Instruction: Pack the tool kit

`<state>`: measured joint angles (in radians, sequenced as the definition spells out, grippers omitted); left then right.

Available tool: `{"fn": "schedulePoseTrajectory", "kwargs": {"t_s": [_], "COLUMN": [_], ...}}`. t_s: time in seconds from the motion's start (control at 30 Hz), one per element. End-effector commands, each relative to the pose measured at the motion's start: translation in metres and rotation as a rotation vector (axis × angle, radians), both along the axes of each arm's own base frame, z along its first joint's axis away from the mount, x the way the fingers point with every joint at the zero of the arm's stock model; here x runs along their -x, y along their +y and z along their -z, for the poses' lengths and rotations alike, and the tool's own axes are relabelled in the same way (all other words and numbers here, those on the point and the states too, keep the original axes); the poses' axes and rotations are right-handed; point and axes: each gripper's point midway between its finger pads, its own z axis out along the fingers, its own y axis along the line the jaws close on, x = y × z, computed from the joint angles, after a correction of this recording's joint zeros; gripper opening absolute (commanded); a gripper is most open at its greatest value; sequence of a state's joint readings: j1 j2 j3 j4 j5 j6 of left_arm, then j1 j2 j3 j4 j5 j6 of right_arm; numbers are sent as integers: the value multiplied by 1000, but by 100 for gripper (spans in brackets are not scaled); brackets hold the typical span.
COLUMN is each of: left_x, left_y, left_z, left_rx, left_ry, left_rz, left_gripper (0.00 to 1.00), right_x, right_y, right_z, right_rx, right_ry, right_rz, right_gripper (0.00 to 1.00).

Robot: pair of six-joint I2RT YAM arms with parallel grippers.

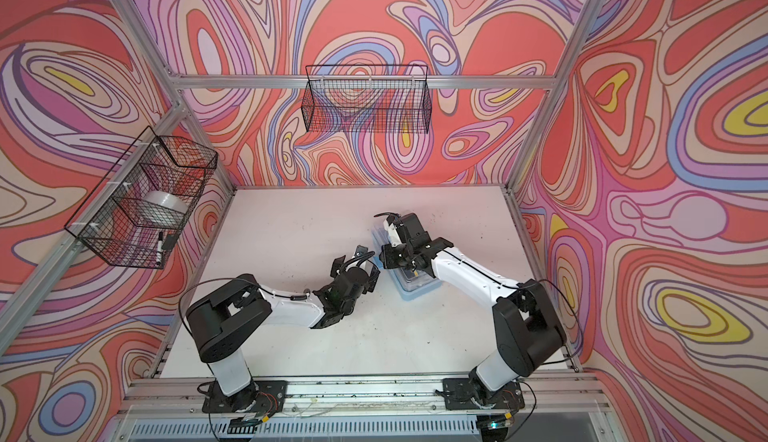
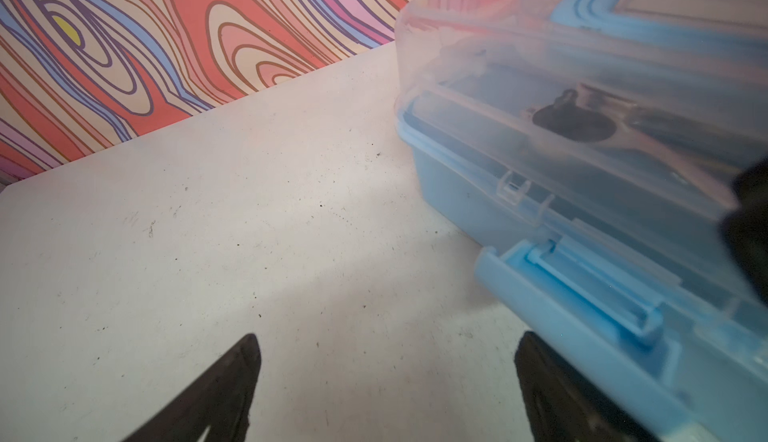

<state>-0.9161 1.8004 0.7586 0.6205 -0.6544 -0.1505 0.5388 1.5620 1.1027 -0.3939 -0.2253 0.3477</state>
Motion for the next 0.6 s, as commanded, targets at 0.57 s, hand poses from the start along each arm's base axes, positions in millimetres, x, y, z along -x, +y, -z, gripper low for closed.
{"fn": "schedulePoseTrajectory", "kwargs": {"t_s": [0.57], "left_x": [-4], "left_y": [-4], "left_z": [-14], "left_rx": [54], "left_ry": [8], "left_rz": [27], "left_gripper": [92], "right_x": [-4], "right_y": [-9], "right_z": [4], "right_rx": [84], "right_ry": [-25], "right_rz": [50], "right_gripper": [13]}}
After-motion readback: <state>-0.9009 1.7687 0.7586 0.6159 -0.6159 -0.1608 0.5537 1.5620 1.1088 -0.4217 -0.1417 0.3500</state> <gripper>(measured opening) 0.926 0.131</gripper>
